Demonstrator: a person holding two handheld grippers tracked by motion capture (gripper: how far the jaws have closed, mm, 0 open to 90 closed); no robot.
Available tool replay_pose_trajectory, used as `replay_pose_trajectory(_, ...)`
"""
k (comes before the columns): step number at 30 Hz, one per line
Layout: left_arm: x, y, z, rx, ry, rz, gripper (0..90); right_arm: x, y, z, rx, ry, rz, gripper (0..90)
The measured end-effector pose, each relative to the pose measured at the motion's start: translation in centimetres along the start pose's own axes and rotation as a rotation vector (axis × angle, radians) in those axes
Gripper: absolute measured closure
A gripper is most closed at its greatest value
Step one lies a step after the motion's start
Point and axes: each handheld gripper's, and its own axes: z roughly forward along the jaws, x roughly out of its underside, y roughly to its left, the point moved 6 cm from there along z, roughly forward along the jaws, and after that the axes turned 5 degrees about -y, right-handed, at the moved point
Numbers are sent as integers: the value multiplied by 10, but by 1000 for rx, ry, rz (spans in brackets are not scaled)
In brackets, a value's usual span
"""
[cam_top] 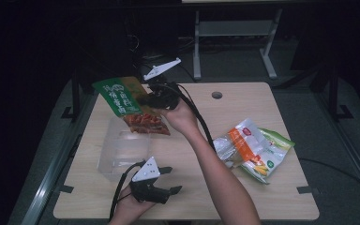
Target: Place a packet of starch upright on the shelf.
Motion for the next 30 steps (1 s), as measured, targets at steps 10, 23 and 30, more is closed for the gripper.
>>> replay_pose_trajectory(10,1,2,-3,-4,17,9,287,7,-13,46,-14,1,74,896)
replay_pose_trajectory(23,4,3,-2,3,14,-12,301,32,-24,86,-52,-4,161,896)
replay_pose_trajectory(30,4,6,-2,-4,10,-15,300,38,-28,83,-41,-12,138,843)
